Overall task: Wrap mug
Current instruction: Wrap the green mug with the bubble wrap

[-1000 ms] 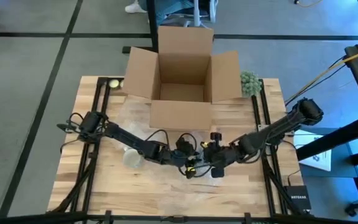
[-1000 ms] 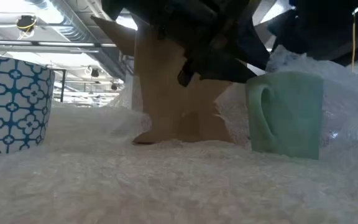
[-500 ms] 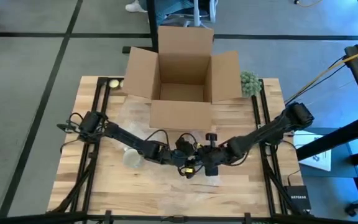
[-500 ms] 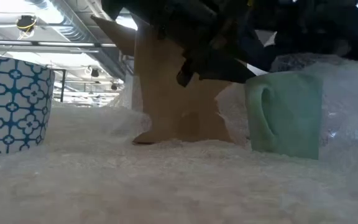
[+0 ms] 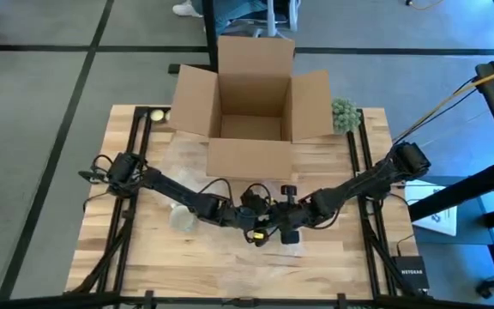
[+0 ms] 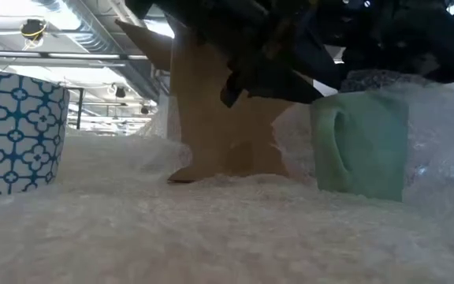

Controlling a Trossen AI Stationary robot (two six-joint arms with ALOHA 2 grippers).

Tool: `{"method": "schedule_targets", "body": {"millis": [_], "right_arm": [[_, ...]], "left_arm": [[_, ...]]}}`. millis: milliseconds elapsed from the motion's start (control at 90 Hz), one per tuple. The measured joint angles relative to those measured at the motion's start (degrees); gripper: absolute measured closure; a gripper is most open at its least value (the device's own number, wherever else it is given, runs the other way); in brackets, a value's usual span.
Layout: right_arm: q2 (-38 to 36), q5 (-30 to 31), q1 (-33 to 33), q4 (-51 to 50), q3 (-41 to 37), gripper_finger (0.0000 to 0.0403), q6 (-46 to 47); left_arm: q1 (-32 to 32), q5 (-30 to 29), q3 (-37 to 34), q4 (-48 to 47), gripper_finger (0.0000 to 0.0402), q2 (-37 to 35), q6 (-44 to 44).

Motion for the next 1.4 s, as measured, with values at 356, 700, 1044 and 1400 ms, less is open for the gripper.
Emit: {"method": "schedule_targets", "body": {"millis": [356,700,1044,1400], "right_arm": [[0.0,-0.1,0.0,2.0,-0.1,0.0337,-1.1],[-0.1,-0.9,0.0,2.1,0.0,0.0284,-1.2],[-0.4,0.7,0.0,2.1,0.0,0.0287,-0.8],[-5.9,0.0,0.1,-0.8,-0.2,0.0239,-1.6]], "left_arm": [[-0.6,0.1,0.0,0.0,0.027,-2.3,1.4],[-0.9,-1.2,0.2,2.8,0.027,1.8,2.1],[-0.8,-1.6,0.3,2.6,0.027,2.3,1.5],[-0.8,-1.6,0.2,2.4,0.027,2.3,1.2]]}}
